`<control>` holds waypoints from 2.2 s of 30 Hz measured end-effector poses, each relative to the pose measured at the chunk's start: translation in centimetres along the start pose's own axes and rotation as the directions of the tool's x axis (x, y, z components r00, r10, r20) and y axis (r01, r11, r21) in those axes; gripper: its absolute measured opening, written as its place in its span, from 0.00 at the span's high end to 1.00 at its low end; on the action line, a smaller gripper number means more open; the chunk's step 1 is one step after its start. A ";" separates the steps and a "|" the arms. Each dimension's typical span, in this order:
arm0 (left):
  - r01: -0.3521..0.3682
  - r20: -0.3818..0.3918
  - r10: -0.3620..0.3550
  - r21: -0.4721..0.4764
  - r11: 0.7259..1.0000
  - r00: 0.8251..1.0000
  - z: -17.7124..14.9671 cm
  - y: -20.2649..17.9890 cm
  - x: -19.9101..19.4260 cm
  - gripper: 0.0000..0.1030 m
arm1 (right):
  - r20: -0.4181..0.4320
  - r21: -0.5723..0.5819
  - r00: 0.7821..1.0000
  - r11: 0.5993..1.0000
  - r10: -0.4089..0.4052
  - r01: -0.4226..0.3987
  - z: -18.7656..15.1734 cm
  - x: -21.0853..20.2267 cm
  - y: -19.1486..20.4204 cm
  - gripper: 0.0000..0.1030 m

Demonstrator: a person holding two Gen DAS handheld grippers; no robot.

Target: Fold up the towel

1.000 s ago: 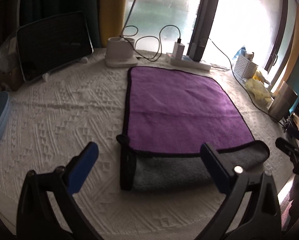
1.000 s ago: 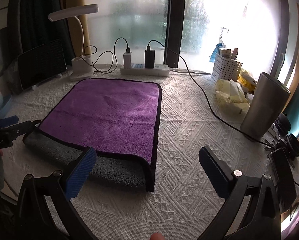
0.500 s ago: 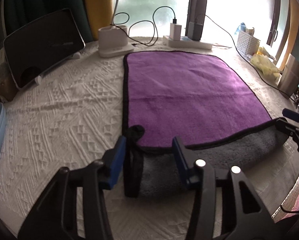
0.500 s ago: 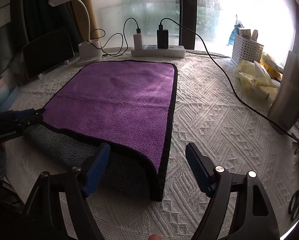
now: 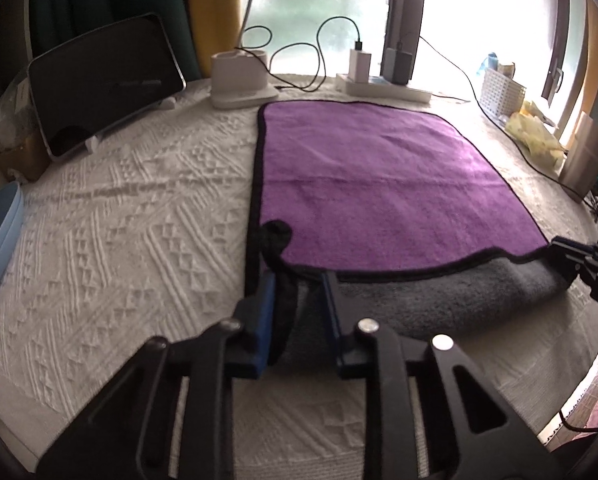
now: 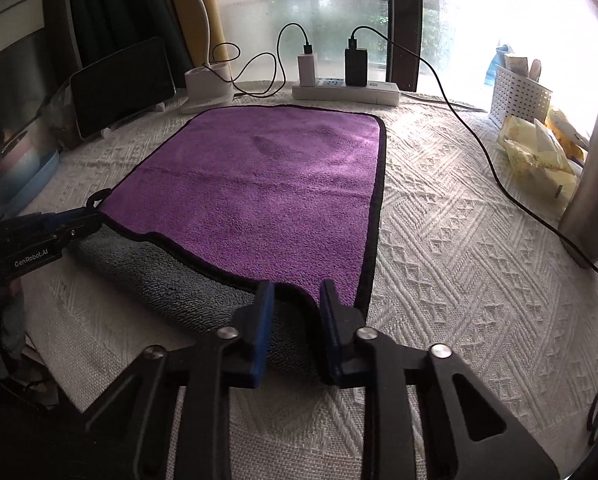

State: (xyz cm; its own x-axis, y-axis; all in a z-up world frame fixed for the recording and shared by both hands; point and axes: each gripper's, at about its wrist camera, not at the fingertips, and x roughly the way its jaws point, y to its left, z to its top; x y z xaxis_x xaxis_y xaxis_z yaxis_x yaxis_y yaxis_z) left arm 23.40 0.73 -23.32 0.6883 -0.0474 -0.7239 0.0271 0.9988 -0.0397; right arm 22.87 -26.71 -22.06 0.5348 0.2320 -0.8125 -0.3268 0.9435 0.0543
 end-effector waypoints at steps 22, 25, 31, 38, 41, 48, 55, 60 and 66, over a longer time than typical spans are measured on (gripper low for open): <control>-0.017 0.199 0.013 0.019 1.000 0.980 3.5 -0.5 -5.1 0.94 | 0.124 0.009 0.992 1.000 -0.027 0.026 3.0 -3.6 0.3 0.95; -0.015 0.231 0.010 0.017 1.000 0.973 4.7 -0.3 -6.0 0.94 | 0.149 0.007 0.988 0.999 -0.034 0.033 4.2 -4.5 0.4 0.95; -0.005 0.280 0.000 0.015 1.000 0.960 6.8 0.1 -7.1 0.94 | 0.205 0.001 0.978 0.999 -0.048 0.048 6.5 -5.8 0.5 0.95; -0.001 0.317 -0.003 0.011 1.000 0.948 9.1 0.5 -7.4 0.94 | 0.250 -0.019 0.966 0.998 -0.058 0.065 9.2 -6.3 0.7 0.95; -0.006 0.326 0.003 0.009 1.000 0.945 10.0 0.7 -7.3 0.94 | 0.256 -0.018 0.964 0.997 -0.065 0.072 10.1 -6.2 0.5 0.95; -0.005 0.347 -0.001 0.014 1.000 0.938 12.1 0.2 -6.9 0.94 | 0.268 -0.009 0.960 0.996 -0.083 0.089 12.2 -5.6 0.0 0.95; -0.003 0.379 -0.003 0.016 1.000 0.925 14.6 -0.2 -6.5 0.94 | 0.285 -0.008 0.954 0.995 -0.093 0.099 14.5 -4.8 -0.5 0.95; -0.011 0.388 0.007 0.007 1.000 0.921 15.7 0.0 -6.0 0.94 | 0.297 -0.010 0.950 0.994 -0.099 0.107 16.1 -4.1 -1.1 0.95; -0.012 0.385 0.009 0.004 1.000 0.923 17.3 0.3 -4.8 0.94 | 0.305 -0.018 0.947 0.994 -0.101 0.112 17.8 -3.0 -1.5 0.95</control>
State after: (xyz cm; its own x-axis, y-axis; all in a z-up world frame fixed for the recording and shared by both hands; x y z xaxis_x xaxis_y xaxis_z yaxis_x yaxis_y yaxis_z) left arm 32.64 1.35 -7.95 0.9145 -0.0314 -0.4034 0.0218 0.9994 -0.0283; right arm 35.68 -24.64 -9.41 0.7770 0.1964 -0.5980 -0.2790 0.9591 -0.0476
